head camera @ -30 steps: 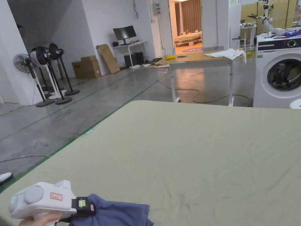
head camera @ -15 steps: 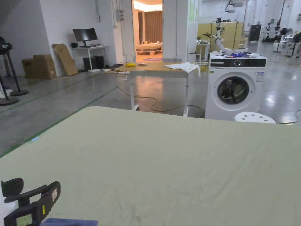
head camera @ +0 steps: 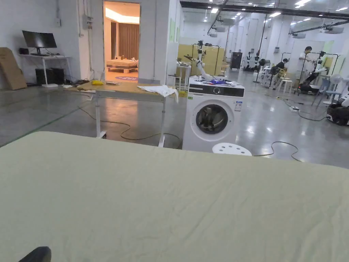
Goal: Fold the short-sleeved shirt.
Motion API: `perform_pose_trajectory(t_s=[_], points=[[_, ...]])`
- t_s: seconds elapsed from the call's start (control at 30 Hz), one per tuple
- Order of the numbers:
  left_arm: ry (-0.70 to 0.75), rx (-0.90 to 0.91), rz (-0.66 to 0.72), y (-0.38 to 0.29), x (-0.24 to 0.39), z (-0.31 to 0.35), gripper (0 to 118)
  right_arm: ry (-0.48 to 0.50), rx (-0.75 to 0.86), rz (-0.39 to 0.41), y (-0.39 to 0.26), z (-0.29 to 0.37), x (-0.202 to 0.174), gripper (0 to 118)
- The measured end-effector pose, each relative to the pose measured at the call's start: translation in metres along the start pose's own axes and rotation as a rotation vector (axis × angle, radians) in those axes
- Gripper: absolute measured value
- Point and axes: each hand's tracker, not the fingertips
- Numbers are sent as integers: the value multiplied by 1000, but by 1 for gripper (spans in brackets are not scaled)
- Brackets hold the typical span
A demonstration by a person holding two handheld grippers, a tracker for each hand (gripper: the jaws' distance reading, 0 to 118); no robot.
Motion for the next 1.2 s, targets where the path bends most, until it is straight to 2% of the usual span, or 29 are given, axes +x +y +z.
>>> perform_pose_trajectory(t_s=[0.2,0.33,0.6,0.67,0.7,0.73,0.77,0.87,0.93,1.0,1.03,1.1,1.2], points=[[-12,-37,-36,6,9,5,0,-27,30,18,-1,13,1,0],[-14,-40,53,7,2,5,0,-35,39,12,0,14,3,0],[-1,-55,72,8,-4,7,1,-33,51,12,0,15,3,2],[-11,-48,72,8,-4,8,12,-33,56,1,1,15,3,13],[-15,-43,72,8,-4,9,21,-31,58,-5,1,15,4,26],[-21,-37,76,8,-4,9,35,-30,59,-10,1,16,3,47],[-31,-32,82,8,-5,9,46,-29,60,-11,1,16,3,61],[-38,-28,96,10,-4,8,61,-28,60,-1,4,18,0,71],[-11,-27,82,9,0,6,93,-24,67,3,6,21,-2,88],[-9,-22,75,9,0,6,110,-12,83,-5,6,22,-3,101],[-3,-22,74,10,0,6,115,-9,92,-10,6,22,-3,109],[8,-15,71,8,0,7,116,-2,101,-17,7,21,-2,117],[1,-7,75,6,-2,8,117,-4,102,-24,5,20,-1,118]])
